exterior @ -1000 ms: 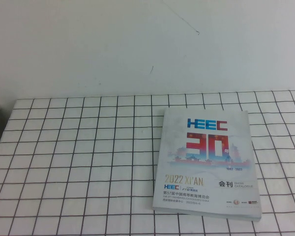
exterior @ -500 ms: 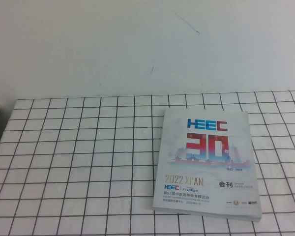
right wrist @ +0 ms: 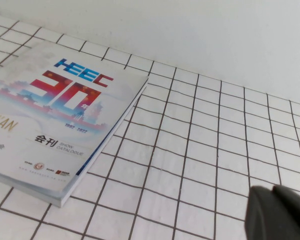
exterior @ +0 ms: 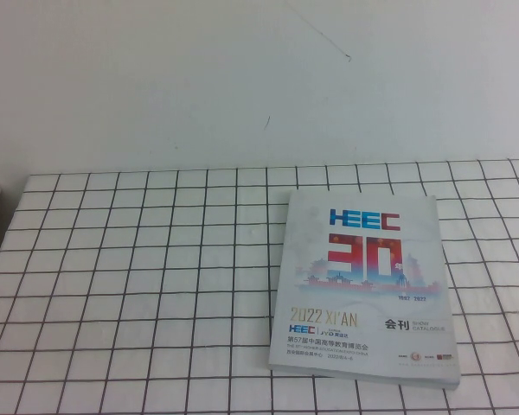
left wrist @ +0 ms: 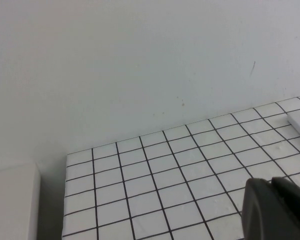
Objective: Close book
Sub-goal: 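Close the open booklet and leave it lying on the table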
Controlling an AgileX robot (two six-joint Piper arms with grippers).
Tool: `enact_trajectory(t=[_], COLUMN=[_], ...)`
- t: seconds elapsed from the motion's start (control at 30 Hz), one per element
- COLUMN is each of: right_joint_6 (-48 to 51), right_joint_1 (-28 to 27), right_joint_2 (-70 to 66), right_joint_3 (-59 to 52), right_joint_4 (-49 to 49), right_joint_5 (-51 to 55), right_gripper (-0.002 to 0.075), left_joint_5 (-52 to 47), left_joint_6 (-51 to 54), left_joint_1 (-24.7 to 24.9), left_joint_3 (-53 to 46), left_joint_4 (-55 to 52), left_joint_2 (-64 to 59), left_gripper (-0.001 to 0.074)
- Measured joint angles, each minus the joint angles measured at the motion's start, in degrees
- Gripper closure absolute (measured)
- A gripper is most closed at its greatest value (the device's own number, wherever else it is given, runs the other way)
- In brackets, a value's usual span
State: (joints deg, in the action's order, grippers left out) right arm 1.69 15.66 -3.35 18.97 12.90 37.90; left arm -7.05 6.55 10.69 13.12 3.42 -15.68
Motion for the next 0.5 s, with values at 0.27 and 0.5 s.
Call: enact_trajectory(t=[0.27, 0.5], right_joint_6=[0.00, 0.00], right_joint_1=[0.00, 0.00], right_joint_2=[0.00, 0.00], right_joint_3=[0.00, 0.00], right_joint_4=[-0.32, -0.32], right_joint_5=[0.00, 0.00], right_gripper=[0.0729, 0.0729], left_joint_5=[0.12, 0.12], left_joint_6=[0.14, 0.14], left_joint_1=[0.00, 0.14], left_joint_3=[0.00, 0.00], left_joint_4=[0.00, 0.00], left_joint_2=[0.00, 0.00], left_gripper=[0.0739, 0.0739])
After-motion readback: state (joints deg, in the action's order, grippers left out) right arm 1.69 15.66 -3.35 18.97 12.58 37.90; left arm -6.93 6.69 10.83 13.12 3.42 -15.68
